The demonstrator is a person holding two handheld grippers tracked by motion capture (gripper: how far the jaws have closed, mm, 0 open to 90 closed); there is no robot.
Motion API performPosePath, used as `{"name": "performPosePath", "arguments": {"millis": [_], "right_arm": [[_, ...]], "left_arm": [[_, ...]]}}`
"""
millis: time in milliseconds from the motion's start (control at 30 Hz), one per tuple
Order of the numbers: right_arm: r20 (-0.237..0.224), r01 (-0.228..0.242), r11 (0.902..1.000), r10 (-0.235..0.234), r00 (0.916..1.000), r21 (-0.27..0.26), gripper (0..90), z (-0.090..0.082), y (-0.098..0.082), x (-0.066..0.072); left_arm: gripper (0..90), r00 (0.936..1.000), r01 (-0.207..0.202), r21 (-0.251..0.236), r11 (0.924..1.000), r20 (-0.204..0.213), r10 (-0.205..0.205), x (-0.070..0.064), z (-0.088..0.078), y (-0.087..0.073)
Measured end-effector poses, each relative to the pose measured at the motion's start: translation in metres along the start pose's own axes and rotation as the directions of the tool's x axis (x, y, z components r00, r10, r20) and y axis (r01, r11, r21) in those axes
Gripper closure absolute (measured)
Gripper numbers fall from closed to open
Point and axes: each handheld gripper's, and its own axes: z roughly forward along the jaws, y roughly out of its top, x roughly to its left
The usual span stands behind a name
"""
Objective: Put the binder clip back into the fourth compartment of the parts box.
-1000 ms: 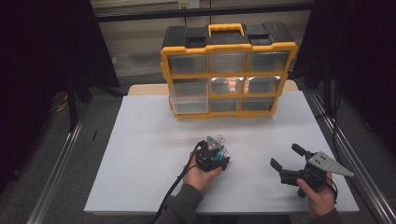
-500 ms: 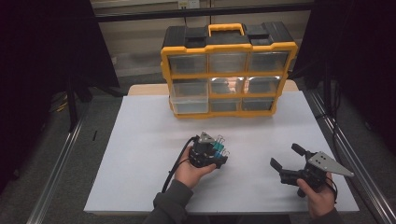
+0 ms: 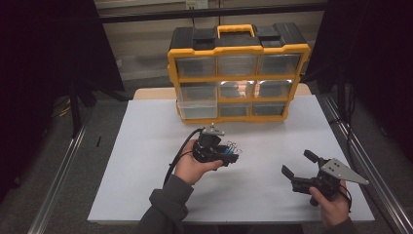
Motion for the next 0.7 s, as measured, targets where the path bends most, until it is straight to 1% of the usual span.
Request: {"name": "performPosePath", "arguments": {"millis": [33,67,133,167,200,233,300,367,400,433,467,500,533,600,700], "right_arm": [[0.001,0.000,1.0000,0.000,1.0000,-0.002,0.5,0.000,0.000,0.000],[0.001,0.000,1.0000,0.000,1.0000,-0.002,0.5,0.000,0.000,0.000],[0.000,0.000,1.0000,0.000,1.0000,-0.002,0.5,0.000,0.000,0.000],[-0.002,-0.001,1.0000,0.001,1.0000,0.002,0.5,0.000,0.000,0.000],[-0.003,-0.001,1.0000,0.001,1.0000,0.002,0.5,0.000,0.000,0.000],[-0.002,0.000,1.0000,0.000,1.0000,0.002,0.5,0.000,0.000,0.000],[-0.002,-0.001,1.0000,0.001,1.0000,0.002,0.5,0.000,0.000,0.000],[-0.003,-0.001,1.0000,0.001,1.0000,0.002,0.5,0.000,0.000,0.000],[0.002,-0.001,1.0000,0.001,1.0000,-0.001,0.5,0.000,0.000,0.000],[0.000,0.001,1.0000,-0.001,1.0000,0.002,0.5,0.000,0.000,0.000],[0.000,0.001,1.0000,-0.001,1.0000,0.002,0.5,0.000,0.000,0.000],[-0.004,0.003,1.0000,-0.003,1.0000,0.002,0.5,0.000,0.000,0.000],[-0.004,0.003,1.0000,-0.003,1.0000,0.002,0.5,0.000,0.000,0.000],[-0.002,0.002,1.0000,-0.002,1.0000,-0.001,0.5,0.000,0.000,0.000],[0.000,-0.001,1.0000,0.001,1.0000,-0.002,0.5,0.000,0.000,0.000]], "left_arm": [[50.2,1.0000,-0.008,0.006,0.9999,0.000,0.008,0.000,-0.005,0.006],[50.1,1.0000,-0.008,0.006,0.9999,0.000,0.008,0.000,-0.005,0.006],[50.2,0.9998,-0.022,0.006,0.9997,0.002,0.022,0.000,-0.010,0.013],[50.1,0.9998,-0.021,0.001,0.9998,0.002,0.021,0.000,-0.012,0.015],[50.1,0.9994,-0.033,0.016,0.9993,0.008,0.033,0.000,-0.017,0.022],[50.2,0.9994,-0.033,0.016,0.9993,0.008,0.033,0.000,-0.017,0.022],[50.1,0.9987,-0.048,0.019,0.9987,0.019,0.047,-0.001,-0.022,0.028],[50.1,0.9983,-0.053,0.028,0.9982,0.025,0.052,-0.001,-0.026,0.035],[50.1,0.9984,-0.047,0.026,0.9986,0.033,0.046,-0.001,-0.027,0.038],[50.1,0.9983,-0.051,0.028,0.9983,0.029,0.051,0.000,-0.031,0.044],[50.1,0.9983,-0.051,0.028,0.9983,0.029,0.051,0.000,-0.031,0.044],[50.1,0.9977,-0.056,0.018,0.9983,0.038,0.055,0.000,-0.035,0.050],[50.1,0.9977,-0.056,0.018,0.9983,0.038,0.055,0.000,-0.035,0.050],[50.1,0.9977,-0.061,0.019,0.9980,0.031,0.060,0.000,-0.042,0.058],[50.1,0.9976,-0.058,0.012,0.9982,0.039,0.058,0.001,-0.046,0.063]]}}
